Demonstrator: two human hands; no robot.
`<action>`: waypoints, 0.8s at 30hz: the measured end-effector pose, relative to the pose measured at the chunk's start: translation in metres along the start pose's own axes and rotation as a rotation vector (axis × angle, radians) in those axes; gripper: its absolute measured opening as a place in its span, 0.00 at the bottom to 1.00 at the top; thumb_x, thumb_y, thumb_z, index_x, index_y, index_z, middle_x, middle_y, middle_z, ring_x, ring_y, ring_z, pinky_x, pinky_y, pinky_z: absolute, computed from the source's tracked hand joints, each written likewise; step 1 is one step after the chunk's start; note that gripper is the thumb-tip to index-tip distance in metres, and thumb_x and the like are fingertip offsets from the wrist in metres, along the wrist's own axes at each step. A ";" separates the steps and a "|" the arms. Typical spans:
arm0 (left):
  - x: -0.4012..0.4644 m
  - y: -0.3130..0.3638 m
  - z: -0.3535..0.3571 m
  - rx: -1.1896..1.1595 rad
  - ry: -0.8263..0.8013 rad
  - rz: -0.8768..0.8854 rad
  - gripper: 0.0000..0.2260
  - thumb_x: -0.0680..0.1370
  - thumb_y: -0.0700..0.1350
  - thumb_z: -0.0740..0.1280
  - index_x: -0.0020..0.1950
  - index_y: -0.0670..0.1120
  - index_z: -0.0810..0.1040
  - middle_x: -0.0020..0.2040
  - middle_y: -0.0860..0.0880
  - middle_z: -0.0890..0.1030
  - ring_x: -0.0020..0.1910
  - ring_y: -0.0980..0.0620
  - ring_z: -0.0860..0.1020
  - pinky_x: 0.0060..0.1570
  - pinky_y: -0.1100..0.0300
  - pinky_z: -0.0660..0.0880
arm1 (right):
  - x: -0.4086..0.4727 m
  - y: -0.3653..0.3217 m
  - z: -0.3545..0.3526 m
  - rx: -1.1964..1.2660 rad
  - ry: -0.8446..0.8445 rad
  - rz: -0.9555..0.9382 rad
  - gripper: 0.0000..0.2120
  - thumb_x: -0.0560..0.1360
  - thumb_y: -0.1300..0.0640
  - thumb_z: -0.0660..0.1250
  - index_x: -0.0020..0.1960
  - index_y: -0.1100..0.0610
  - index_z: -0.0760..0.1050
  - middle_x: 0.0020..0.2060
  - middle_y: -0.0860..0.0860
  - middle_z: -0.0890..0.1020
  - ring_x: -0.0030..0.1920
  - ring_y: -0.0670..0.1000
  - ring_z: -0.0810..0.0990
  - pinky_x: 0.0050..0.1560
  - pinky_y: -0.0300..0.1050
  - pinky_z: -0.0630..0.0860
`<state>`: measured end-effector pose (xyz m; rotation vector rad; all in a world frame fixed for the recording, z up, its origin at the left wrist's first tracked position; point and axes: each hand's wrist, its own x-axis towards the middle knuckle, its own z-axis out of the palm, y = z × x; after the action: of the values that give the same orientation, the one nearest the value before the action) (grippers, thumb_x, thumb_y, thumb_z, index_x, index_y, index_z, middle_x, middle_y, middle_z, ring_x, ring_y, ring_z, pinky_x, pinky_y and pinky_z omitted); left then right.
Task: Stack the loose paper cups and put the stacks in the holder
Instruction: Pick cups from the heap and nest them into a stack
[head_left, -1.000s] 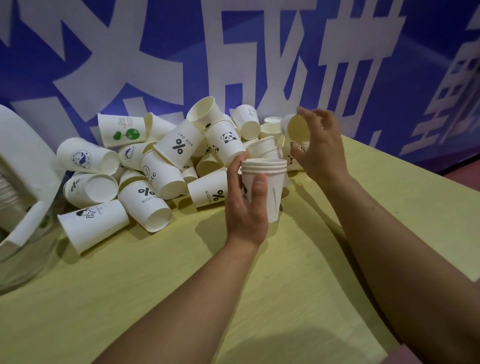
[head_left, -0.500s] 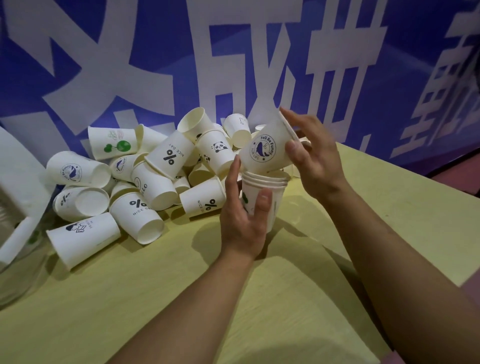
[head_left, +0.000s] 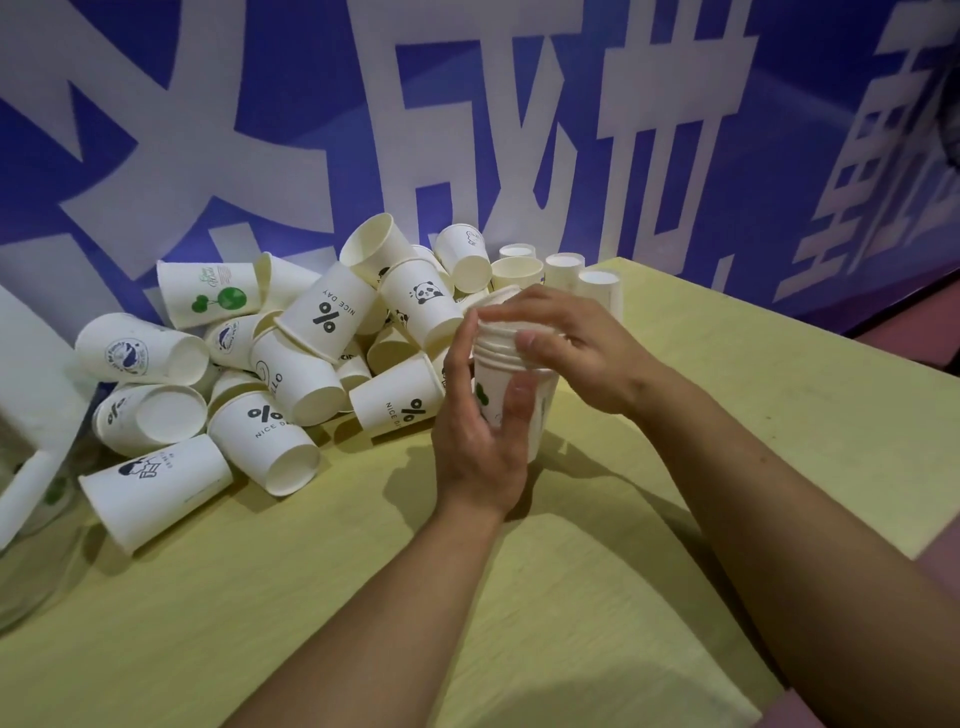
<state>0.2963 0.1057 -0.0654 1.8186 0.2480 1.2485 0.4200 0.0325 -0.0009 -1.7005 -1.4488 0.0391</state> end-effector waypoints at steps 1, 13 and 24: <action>0.000 0.001 0.000 0.005 0.003 0.000 0.27 0.76 0.72 0.57 0.74 0.67 0.59 0.65 0.79 0.68 0.67 0.69 0.71 0.63 0.65 0.73 | 0.000 0.000 0.001 0.007 -0.005 -0.009 0.26 0.74 0.37 0.53 0.65 0.45 0.78 0.60 0.44 0.78 0.59 0.44 0.76 0.57 0.42 0.73; 0.000 -0.005 -0.001 -0.080 0.073 -0.100 0.21 0.76 0.64 0.62 0.67 0.70 0.61 0.63 0.45 0.79 0.57 0.47 0.81 0.53 0.41 0.80 | 0.003 0.080 -0.016 -0.601 0.350 0.568 0.27 0.80 0.48 0.66 0.76 0.42 0.62 0.77 0.50 0.59 0.75 0.58 0.57 0.72 0.59 0.63; 0.000 -0.007 -0.001 -0.113 0.035 -0.107 0.23 0.75 0.63 0.63 0.69 0.66 0.63 0.61 0.47 0.80 0.57 0.47 0.81 0.53 0.38 0.80 | 0.009 0.071 -0.025 -0.386 0.548 0.486 0.06 0.76 0.52 0.72 0.51 0.54 0.80 0.71 0.50 0.70 0.71 0.53 0.66 0.70 0.48 0.65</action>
<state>0.2976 0.1100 -0.0703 1.6662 0.2850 1.1964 0.4915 0.0297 -0.0251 -2.1270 -0.6457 -0.4338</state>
